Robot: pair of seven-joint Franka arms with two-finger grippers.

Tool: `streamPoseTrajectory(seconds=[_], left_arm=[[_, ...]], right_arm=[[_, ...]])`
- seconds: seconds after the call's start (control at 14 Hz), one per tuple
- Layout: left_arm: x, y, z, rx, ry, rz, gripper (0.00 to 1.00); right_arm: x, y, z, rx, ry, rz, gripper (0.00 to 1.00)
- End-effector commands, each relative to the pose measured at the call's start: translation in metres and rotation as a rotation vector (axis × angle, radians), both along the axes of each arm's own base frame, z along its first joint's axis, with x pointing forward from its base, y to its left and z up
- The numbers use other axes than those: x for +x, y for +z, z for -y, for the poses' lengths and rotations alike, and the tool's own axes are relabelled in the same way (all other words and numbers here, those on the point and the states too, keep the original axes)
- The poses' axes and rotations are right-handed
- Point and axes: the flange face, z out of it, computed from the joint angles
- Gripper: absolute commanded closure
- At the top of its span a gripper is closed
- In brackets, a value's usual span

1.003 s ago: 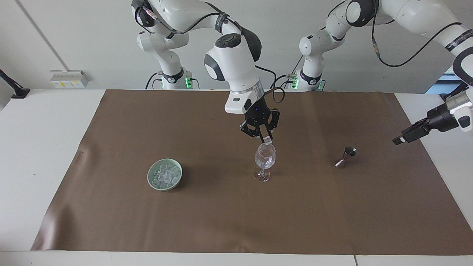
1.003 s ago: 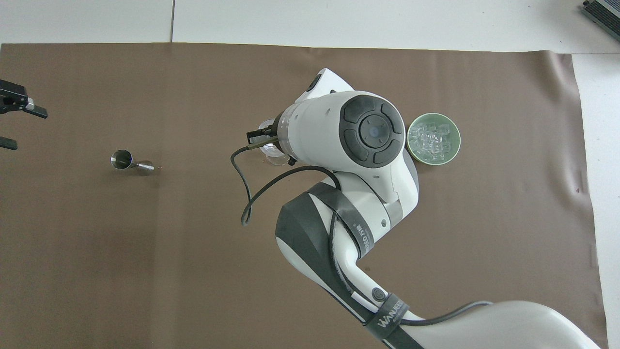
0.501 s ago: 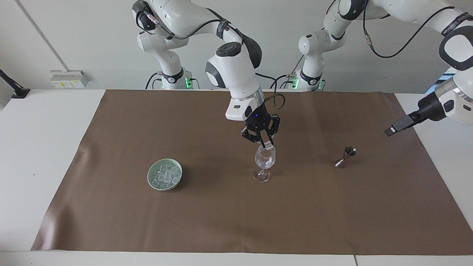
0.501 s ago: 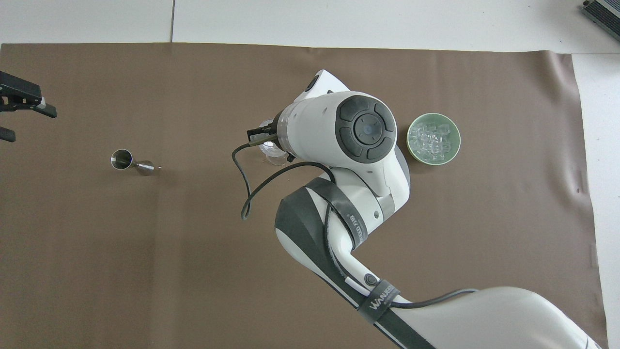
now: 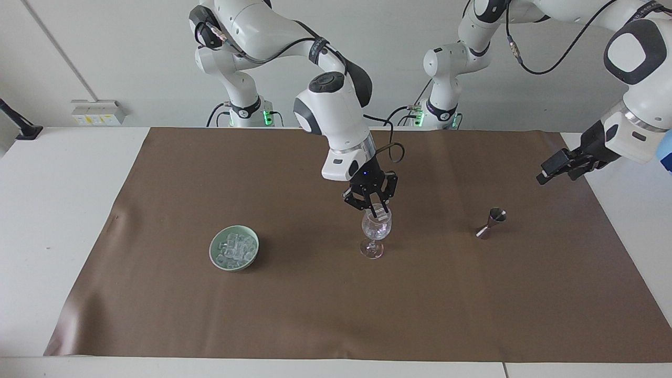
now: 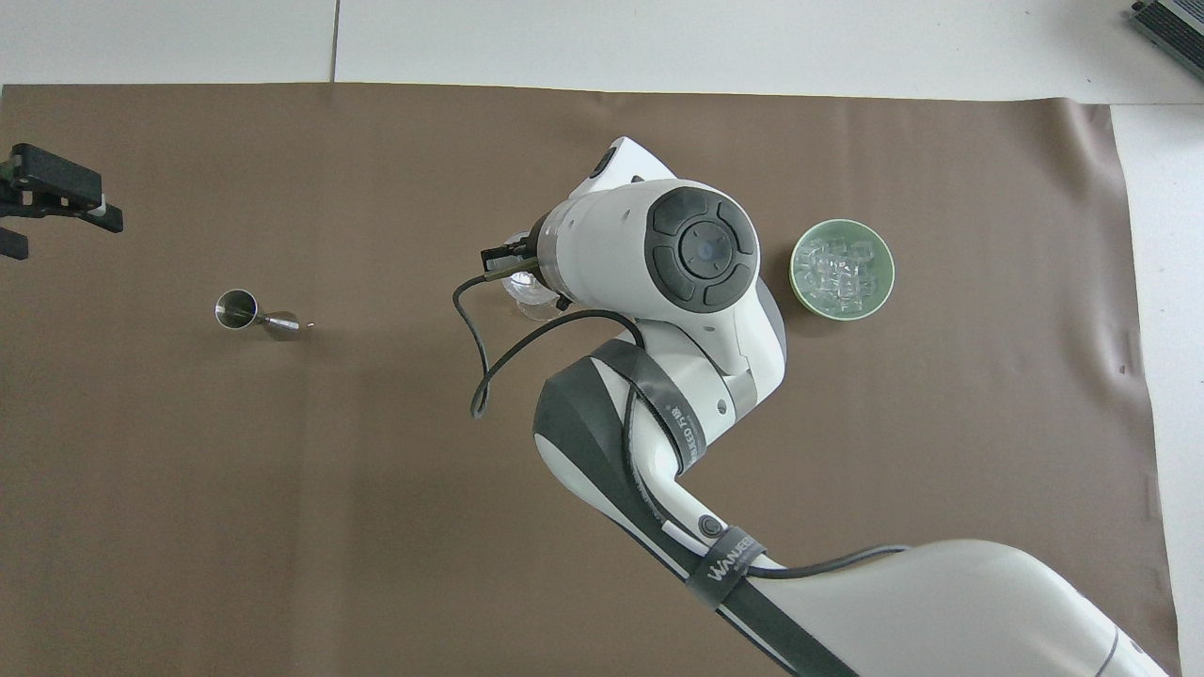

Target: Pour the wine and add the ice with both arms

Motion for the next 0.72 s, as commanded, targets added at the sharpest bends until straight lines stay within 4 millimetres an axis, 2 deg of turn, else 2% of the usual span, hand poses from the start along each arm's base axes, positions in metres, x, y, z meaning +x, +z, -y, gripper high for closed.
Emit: streamPoseTrajectory(seconds=[0.0, 0.36, 0.64], left_arm=[[-0.006, 0.012, 0.015, 0.054, -0.066, 0.029, 0.00], [-0.020, 0.013, 0.048, 0.102, -0.123, 0.033, 0.00], [-0.043, -0.004, 0.057, 0.112, -0.125, 0.069, 0.00]], right_arm=[[0.002, 0.002, -0.005, 0.008, -0.012, 0.015, 1.00], [0.002, 0.002, -0.004, 0.001, -0.011, 0.009, 1.00], [0.002, 0.002, -0.004, 0.000, -0.011, 0.010, 1.00]])
